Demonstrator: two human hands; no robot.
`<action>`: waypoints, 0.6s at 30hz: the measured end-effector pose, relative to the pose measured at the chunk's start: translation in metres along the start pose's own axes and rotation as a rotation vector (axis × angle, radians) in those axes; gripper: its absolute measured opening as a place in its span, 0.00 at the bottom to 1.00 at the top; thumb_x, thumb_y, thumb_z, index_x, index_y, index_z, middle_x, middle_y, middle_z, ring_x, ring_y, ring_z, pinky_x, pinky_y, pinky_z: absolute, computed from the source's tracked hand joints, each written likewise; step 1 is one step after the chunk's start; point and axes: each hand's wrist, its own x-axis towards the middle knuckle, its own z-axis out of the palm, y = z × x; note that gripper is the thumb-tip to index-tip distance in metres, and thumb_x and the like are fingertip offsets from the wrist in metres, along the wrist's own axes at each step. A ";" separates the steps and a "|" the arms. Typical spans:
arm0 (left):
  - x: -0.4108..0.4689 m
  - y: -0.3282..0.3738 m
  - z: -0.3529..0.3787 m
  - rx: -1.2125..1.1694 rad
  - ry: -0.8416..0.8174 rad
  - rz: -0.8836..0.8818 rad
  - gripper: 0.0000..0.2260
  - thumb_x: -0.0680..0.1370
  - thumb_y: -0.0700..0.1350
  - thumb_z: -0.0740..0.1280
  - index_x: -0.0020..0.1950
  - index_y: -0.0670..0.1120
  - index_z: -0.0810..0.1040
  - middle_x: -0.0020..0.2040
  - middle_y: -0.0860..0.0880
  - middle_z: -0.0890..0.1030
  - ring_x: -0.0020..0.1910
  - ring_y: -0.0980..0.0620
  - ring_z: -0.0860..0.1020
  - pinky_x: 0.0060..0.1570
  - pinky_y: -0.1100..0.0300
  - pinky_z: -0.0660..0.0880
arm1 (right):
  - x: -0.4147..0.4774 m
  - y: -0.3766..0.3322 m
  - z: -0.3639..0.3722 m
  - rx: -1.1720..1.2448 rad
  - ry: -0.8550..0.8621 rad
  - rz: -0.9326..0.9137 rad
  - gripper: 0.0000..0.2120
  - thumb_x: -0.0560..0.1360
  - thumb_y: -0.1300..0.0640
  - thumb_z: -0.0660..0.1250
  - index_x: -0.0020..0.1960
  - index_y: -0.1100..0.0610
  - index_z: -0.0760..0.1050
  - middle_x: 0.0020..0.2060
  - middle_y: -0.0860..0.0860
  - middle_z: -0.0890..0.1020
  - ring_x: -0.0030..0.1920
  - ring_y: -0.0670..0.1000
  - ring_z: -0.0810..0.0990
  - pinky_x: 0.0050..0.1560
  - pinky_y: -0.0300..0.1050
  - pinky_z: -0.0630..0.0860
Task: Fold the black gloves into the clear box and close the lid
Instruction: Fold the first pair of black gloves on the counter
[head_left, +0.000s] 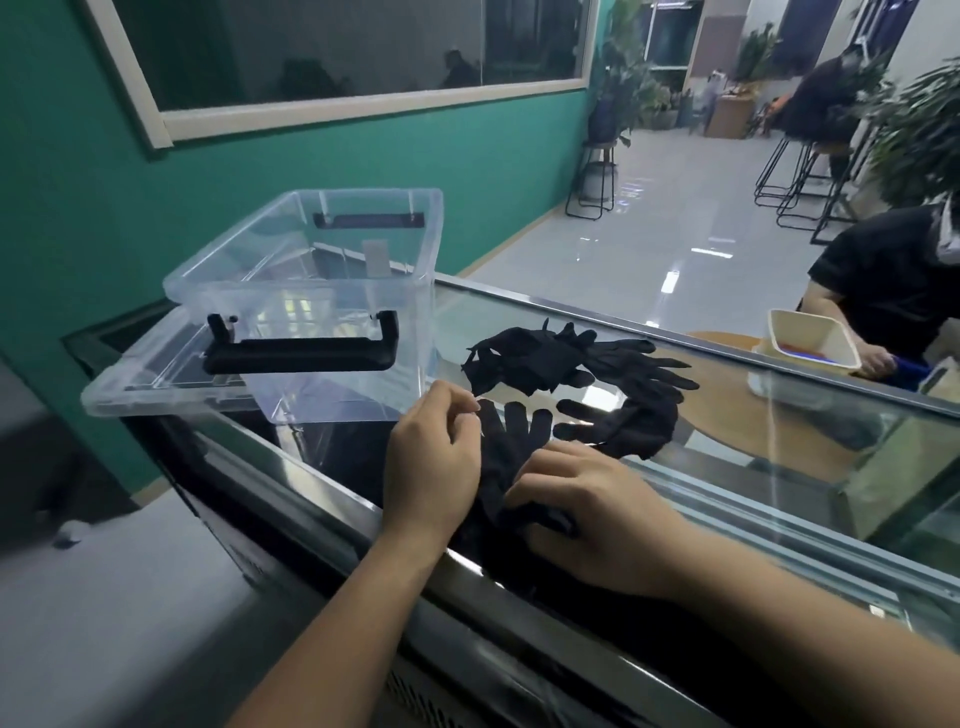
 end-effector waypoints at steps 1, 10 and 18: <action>0.001 -0.001 0.001 0.020 -0.035 -0.023 0.06 0.80 0.40 0.67 0.47 0.51 0.80 0.42 0.55 0.83 0.44 0.56 0.81 0.45 0.62 0.76 | 0.000 -0.002 0.001 0.008 -0.007 -0.013 0.10 0.76 0.56 0.72 0.57 0.49 0.84 0.51 0.45 0.82 0.51 0.49 0.78 0.54 0.46 0.76; 0.002 -0.004 0.006 0.167 -0.292 0.029 0.07 0.76 0.51 0.71 0.53 0.57 0.84 0.48 0.61 0.85 0.54 0.55 0.82 0.63 0.46 0.77 | 0.000 -0.007 -0.012 0.047 0.091 0.060 0.12 0.83 0.43 0.68 0.58 0.49 0.84 0.50 0.44 0.83 0.51 0.49 0.80 0.55 0.46 0.76; 0.006 -0.010 0.015 0.169 -0.243 0.109 0.04 0.80 0.47 0.71 0.51 0.56 0.84 0.49 0.59 0.81 0.56 0.54 0.76 0.65 0.45 0.75 | -0.009 0.072 -0.033 -0.251 0.178 0.390 0.16 0.72 0.54 0.68 0.58 0.50 0.83 0.51 0.47 0.83 0.53 0.56 0.79 0.55 0.56 0.77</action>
